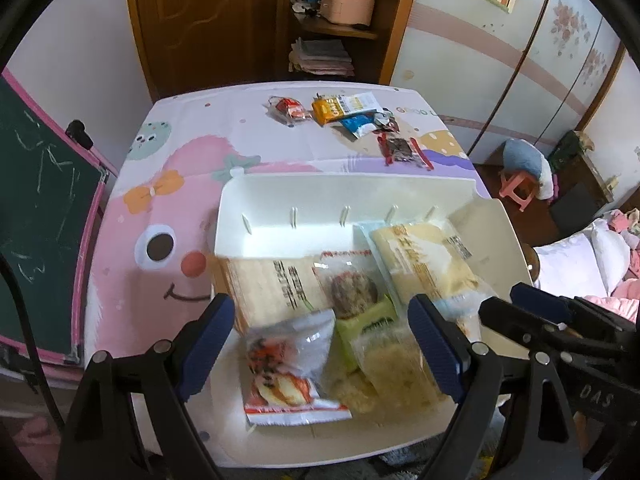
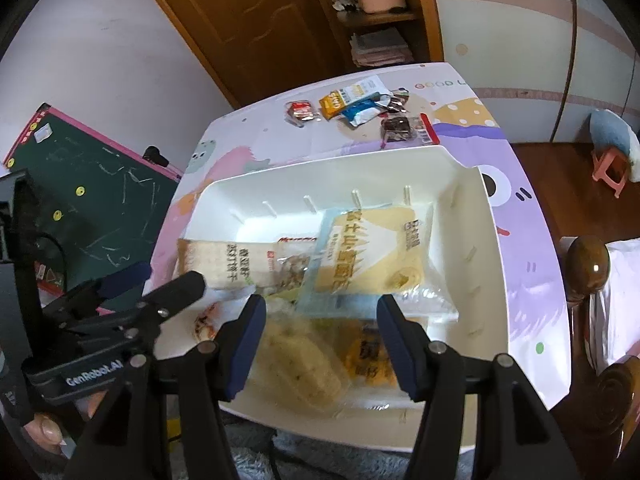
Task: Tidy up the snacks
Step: 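Reach left gripper to white OATS bar while right gripper reaches dark seaweed pack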
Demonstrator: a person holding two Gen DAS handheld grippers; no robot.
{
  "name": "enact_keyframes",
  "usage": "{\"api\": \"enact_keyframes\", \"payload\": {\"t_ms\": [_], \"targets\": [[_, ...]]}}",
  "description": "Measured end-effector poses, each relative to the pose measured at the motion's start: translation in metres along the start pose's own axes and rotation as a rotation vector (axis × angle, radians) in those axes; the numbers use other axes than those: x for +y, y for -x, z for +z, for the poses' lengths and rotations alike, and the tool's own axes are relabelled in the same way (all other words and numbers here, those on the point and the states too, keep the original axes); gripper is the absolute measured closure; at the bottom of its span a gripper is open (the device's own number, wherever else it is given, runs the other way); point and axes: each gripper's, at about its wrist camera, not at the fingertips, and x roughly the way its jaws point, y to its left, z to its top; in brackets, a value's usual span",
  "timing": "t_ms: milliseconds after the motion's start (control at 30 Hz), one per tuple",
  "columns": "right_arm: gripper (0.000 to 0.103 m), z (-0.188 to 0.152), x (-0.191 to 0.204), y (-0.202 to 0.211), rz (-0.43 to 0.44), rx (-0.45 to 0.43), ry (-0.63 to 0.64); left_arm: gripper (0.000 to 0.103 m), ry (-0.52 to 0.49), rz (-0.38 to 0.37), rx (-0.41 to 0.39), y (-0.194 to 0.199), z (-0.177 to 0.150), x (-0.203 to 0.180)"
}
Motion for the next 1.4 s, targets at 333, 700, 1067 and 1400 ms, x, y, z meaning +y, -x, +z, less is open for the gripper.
{"api": "enact_keyframes", "payload": {"t_ms": [333, 700, 1067, 1400], "targets": [[0.045, 0.105, -0.016, 0.037, -0.062, -0.112, 0.052, 0.015, -0.191, 0.096, -0.163, 0.046, 0.097, -0.008], [0.045, 0.263, -0.025, 0.083, -0.167, -0.256, 0.083, 0.015, -0.288, 0.174, -0.352, 0.077, 0.28, -0.019], [0.045, 0.304, -0.06, -0.056, -0.171, 0.008, 0.015, 0.015, -0.543, 0.209, -0.15, -0.1, 0.326, -0.052], [0.045, 0.257, -0.096, -0.199, -0.127, 0.317, -0.078, 0.016, -0.69, 0.21, 0.067, -0.251, 0.287, -0.074]]}}
